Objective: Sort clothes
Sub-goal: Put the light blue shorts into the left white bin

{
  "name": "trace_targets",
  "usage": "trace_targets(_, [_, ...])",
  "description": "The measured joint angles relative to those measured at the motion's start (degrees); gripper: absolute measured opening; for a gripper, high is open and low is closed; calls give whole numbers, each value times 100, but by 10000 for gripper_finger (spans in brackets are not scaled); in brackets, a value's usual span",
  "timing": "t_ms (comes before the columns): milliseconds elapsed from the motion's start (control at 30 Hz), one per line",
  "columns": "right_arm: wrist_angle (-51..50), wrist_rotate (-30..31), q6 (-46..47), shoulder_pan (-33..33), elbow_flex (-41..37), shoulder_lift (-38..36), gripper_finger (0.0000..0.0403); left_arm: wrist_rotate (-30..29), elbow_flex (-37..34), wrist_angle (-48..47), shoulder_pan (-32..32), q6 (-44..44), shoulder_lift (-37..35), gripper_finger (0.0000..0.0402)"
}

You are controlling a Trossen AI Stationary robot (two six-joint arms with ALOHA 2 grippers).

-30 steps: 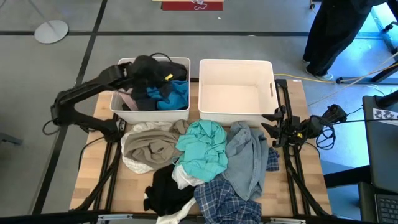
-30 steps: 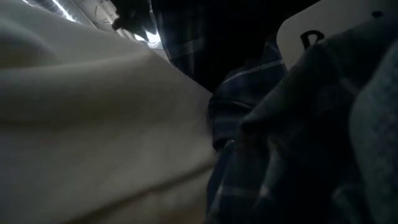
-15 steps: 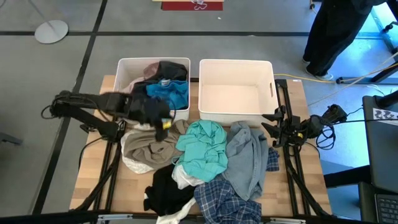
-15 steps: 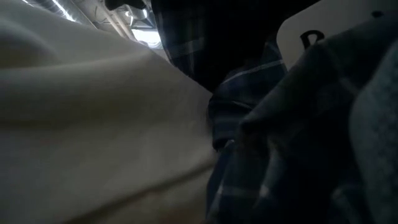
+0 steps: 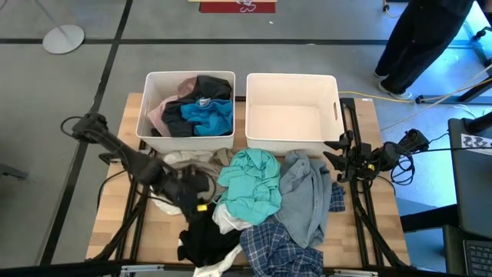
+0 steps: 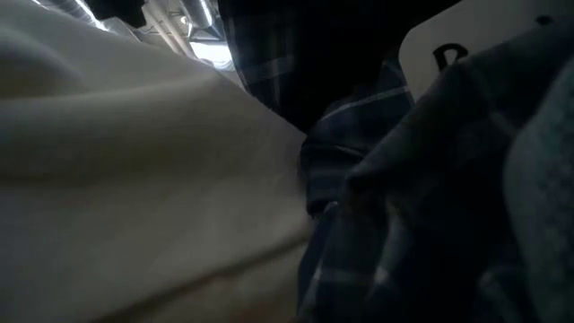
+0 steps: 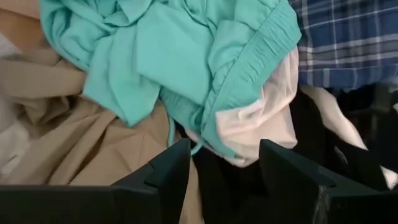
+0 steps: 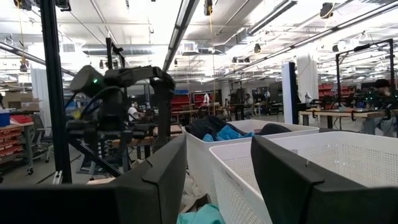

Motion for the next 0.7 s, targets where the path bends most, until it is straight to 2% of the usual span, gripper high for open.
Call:
trace_targets(200, [8, 0, 1, 0, -1, 0, 182, -456, -161, 823, -171, 477, 538, 182])
trace_targets(467, [3, 0, -2, 0, -1, 0, 182, -429, -234, 1578, -169, 898, 1292, 182])
trace_targets(700, [1, 0, -3, 0, -1, 0, 182, -177, -232, 2023, -169, 1145, 1795, 182])
